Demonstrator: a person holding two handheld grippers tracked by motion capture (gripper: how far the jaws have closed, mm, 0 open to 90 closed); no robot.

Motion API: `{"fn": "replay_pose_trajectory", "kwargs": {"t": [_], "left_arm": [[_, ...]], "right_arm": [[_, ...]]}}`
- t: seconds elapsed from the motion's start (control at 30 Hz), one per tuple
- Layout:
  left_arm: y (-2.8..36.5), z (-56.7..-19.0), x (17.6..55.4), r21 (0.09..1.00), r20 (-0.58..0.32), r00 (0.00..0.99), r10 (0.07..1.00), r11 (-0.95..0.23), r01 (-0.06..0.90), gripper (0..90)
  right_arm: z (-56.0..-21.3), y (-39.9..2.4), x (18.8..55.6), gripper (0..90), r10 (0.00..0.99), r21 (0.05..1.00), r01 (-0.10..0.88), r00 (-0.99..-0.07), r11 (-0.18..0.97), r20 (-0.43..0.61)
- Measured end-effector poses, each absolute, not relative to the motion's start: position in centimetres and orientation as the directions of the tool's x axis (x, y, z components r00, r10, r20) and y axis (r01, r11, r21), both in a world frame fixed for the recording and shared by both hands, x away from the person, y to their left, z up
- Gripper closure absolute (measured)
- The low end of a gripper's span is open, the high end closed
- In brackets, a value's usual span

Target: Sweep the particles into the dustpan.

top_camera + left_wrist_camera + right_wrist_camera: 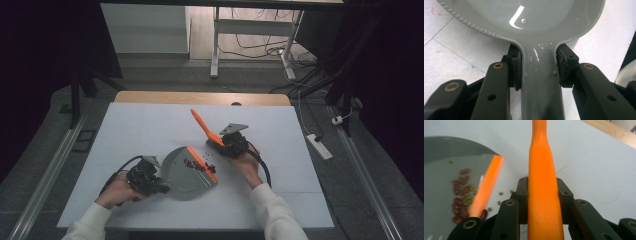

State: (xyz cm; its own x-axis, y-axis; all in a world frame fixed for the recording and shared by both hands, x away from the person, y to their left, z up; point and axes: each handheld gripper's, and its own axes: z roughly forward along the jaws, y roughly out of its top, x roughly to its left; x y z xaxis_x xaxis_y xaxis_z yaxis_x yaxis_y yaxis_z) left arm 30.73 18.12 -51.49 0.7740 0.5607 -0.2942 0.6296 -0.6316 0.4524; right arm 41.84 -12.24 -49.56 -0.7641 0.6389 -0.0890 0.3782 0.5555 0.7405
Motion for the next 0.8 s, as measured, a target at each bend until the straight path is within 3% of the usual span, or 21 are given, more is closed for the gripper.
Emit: {"fn": "replay_pose_trajectory", "kwargs": {"t": [0.4, 0.7, 0.8], "left_arm": [[18.1, -51.5, 30.7, 0.454, -0.294, 0.772, 0.563, -0.629, 0.631, 61.6], [18.1, -51.5, 30.7, 0.451, -0.293, 0.772, 0.564, -0.63, 0.632, 61.6], [18.1, -51.5, 30.7, 0.45, -0.294, 0.773, 0.562, -0.632, 0.631, 61.6]], "right_arm": [[-49.8, -10.6, 40.3, 69.8, 0.563, 0.731, 0.325, -0.821, 0.6, -0.098], [-49.9, -9.7, 39.1, 69.9, 0.53, 0.743, 0.338, -0.847, 0.577, -0.026], [-49.8, -9.2, 38.5, 69.9, 0.522, 0.739, 0.317, -0.851, 0.594, -0.054]]}}
